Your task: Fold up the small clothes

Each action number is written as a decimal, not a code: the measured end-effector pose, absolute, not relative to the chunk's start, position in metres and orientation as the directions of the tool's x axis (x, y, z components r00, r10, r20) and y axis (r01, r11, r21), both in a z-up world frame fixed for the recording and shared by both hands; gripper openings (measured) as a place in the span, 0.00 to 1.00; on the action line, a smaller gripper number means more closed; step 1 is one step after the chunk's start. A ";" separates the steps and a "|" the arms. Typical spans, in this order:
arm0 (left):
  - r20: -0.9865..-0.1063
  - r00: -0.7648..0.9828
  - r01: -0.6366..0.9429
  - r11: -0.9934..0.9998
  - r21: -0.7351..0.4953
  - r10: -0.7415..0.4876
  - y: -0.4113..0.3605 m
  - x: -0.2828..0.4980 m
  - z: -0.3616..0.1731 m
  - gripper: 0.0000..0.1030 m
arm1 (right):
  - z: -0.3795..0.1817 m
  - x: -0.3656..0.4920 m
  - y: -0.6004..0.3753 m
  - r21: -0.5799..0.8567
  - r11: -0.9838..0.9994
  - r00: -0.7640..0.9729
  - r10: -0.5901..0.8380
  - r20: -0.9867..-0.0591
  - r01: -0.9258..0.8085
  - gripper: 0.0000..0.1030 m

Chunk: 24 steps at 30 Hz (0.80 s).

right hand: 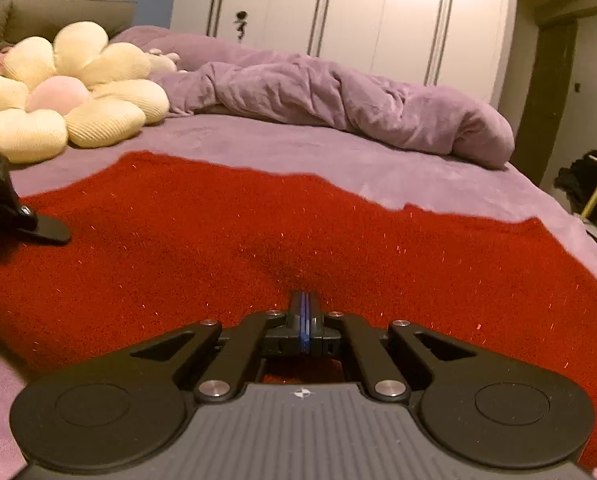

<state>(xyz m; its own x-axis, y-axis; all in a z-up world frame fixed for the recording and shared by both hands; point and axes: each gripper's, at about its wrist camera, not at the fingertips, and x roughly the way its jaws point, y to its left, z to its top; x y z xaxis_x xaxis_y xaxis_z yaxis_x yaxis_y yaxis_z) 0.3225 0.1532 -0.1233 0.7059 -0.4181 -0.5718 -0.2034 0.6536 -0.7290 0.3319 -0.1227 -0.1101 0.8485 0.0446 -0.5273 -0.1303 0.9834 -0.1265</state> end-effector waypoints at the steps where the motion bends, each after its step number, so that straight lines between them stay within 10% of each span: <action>1: -0.566 0.711 -0.188 0.663 -0.724 -0.417 0.153 0.322 -0.118 0.31 | -0.106 0.325 -0.124 -0.126 0.985 0.856 0.035 -0.516 -0.116 0.01; 12: -0.585 0.729 -0.093 0.795 -0.599 -0.356 0.121 0.322 -0.068 0.28 | -0.108 0.309 -0.145 -0.116 0.969 0.802 0.108 -0.587 -0.216 0.01; 24: -0.531 0.699 0.295 0.869 -0.397 -0.480 -0.033 0.323 -0.014 0.27 | -0.091 0.242 -0.259 -0.090 0.988 0.837 -0.157 -0.524 0.129 0.06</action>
<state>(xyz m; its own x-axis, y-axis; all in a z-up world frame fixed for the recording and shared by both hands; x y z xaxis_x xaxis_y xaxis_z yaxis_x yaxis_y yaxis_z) 0.3234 -0.0334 -0.0143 0.6987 -0.4796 -0.5308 0.2948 0.8691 -0.3971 0.2415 -0.2585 -0.0915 0.8372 -0.1573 -0.5238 0.1291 0.9875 -0.0903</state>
